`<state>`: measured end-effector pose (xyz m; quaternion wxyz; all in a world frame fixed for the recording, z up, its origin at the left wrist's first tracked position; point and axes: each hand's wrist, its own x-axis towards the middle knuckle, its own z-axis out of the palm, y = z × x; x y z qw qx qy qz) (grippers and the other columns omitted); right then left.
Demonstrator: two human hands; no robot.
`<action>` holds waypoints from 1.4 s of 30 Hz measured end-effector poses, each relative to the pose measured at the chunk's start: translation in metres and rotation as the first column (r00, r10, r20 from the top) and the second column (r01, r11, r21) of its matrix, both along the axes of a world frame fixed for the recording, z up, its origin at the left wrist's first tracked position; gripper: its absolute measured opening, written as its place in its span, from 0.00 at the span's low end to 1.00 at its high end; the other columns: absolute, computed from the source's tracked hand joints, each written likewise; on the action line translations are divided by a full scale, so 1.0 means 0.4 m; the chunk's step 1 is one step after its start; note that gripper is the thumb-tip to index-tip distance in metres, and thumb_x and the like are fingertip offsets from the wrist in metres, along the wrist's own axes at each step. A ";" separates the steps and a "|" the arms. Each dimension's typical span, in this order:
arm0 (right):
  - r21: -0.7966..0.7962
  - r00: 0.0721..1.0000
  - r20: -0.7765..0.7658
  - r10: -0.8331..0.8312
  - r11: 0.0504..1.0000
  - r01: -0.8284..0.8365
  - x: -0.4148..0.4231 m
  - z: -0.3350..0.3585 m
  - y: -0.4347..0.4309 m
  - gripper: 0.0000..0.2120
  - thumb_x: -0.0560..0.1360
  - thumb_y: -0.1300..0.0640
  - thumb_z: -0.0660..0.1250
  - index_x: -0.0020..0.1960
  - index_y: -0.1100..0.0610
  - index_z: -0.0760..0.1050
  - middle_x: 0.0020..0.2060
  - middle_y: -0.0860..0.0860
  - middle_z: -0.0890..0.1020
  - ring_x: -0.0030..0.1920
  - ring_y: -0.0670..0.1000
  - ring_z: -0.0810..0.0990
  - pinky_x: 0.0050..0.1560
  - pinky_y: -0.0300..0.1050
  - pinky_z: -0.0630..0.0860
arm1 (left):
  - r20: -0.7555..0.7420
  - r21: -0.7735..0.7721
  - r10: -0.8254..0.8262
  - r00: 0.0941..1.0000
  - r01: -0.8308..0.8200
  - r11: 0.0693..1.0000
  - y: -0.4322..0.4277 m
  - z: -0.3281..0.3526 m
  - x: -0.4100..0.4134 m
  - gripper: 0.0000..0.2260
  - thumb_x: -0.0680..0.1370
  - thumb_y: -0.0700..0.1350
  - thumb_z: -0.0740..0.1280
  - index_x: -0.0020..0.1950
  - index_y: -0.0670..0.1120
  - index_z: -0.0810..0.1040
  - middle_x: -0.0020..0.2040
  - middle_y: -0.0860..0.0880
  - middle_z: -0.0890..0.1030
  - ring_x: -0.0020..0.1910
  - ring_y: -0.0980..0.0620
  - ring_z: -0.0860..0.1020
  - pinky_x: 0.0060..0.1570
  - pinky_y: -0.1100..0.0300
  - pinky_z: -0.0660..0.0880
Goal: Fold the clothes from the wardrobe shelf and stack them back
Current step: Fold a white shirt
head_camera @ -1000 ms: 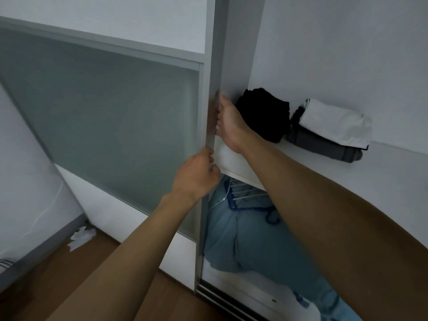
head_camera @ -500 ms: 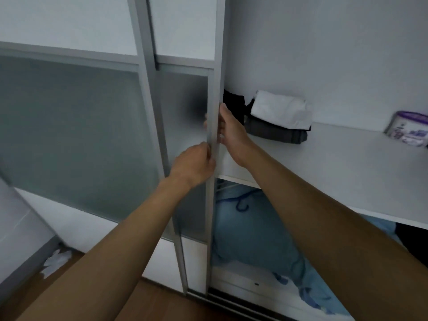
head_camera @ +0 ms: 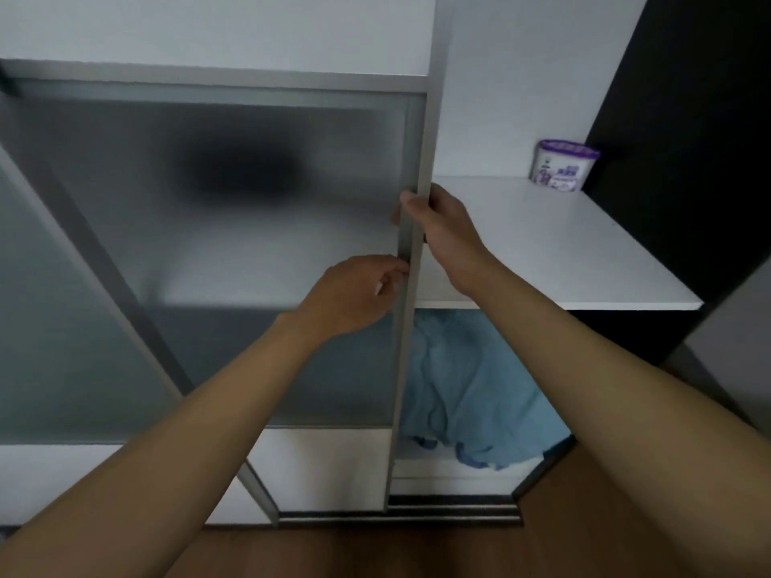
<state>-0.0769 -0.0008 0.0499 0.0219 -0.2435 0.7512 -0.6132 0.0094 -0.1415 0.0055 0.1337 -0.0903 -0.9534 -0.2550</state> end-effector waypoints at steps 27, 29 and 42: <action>0.038 0.663 0.072 -0.745 0.666 0.745 -0.194 -0.074 0.831 0.40 0.73 0.56 0.73 0.78 0.58 0.55 0.74 0.56 0.65 0.73 0.57 0.67 0.74 0.53 0.66 | -0.445 -0.824 -0.324 0.835 -0.240 0.514 0.430 0.012 -0.227 0.35 0.72 0.38 0.61 0.80 0.49 0.61 0.82 0.45 0.54 0.80 0.42 0.54 0.77 0.40 0.48; 0.049 0.680 0.145 -0.719 0.691 0.721 -0.218 -0.077 0.875 0.41 0.72 0.57 0.73 0.79 0.59 0.54 0.74 0.57 0.66 0.73 0.58 0.68 0.73 0.55 0.68 | -0.432 -0.825 -0.281 0.857 -0.249 0.508 0.447 0.003 -0.225 0.37 0.72 0.38 0.62 0.81 0.49 0.58 0.82 0.45 0.51 0.81 0.42 0.51 0.77 0.40 0.43; 0.178 0.544 0.158 -0.824 0.565 0.805 -0.295 -0.140 0.924 0.27 0.77 0.65 0.60 0.75 0.65 0.61 0.71 0.61 0.69 0.72 0.60 0.69 0.73 0.50 0.66 | -0.431 -0.810 -0.122 0.894 -0.323 0.489 0.494 -0.035 -0.216 0.44 0.72 0.45 0.67 0.82 0.52 0.46 0.82 0.48 0.41 0.81 0.43 0.44 0.77 0.39 0.42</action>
